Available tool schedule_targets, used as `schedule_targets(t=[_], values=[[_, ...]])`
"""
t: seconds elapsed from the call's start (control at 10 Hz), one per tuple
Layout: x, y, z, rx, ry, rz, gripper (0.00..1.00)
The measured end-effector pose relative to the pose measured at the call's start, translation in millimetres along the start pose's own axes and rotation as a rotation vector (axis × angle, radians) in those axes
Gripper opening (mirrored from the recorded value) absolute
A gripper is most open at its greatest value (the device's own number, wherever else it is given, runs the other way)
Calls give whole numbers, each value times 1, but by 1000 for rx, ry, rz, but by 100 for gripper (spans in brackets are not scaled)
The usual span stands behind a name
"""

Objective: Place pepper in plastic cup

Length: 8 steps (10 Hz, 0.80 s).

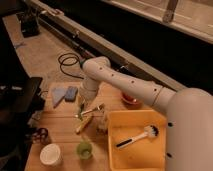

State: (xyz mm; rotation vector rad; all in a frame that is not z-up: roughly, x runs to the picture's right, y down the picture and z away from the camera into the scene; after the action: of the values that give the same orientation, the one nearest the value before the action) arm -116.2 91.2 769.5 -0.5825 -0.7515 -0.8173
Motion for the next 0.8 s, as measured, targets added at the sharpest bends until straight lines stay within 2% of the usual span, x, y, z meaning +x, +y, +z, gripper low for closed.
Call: schedule_targets(t=[0.4,0.5,0.6,0.8], values=[[1,0,1,1,-5,5,0],[-1,0,5,1,-22,15,0],[-6,5,11,-10,-36,22,0],[-29,19,24,-8,-60,51,0]])
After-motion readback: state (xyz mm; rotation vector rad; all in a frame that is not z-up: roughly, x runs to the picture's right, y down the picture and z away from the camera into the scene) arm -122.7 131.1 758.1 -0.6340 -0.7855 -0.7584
